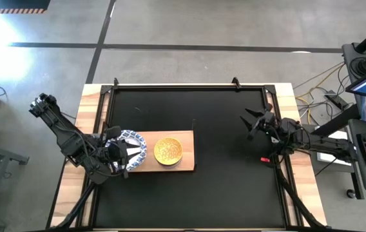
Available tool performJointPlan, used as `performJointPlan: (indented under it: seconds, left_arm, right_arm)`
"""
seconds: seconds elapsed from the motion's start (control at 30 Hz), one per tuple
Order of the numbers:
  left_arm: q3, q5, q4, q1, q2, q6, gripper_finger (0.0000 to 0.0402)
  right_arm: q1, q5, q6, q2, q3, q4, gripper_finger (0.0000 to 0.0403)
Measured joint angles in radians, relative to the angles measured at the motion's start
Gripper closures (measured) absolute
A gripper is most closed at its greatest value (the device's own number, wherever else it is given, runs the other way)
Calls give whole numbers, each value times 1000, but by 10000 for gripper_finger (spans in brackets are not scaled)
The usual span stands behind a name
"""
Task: Place and stack bowls onto a shelf
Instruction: Return to Home Position
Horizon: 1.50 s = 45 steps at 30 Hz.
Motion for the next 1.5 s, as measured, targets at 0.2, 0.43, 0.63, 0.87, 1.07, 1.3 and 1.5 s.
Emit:
performJointPlan:
  seconds: [0.2,0.43,0.63,0.87,1.07,1.3,1.5]
  left_arm:
    - [0,23,0,0,0,11,319]
    - [0,47,30,0,1,92,319]
    - [0,42,120,0,1,217,319]
    - [0,-36,149,-1,1,259,319]
    - [0,-35,156,0,11,243,319]
    - [2,-36,191,0,18,189,319]
    - [-16,-183,319,31,-41,70,319]
  right_arm:
    - [0,-1,-53,0,0,0,197]
    - [0,-1,-53,0,0,0,197]
    - [0,-3,-53,0,1,0,197]
    - [0,-3,-51,0,1,0,197]
    - [0,-2,-51,0,1,0,197]
    - [0,-2,-53,0,2,0,197]
    - [0,-2,-52,0,2,0,197]
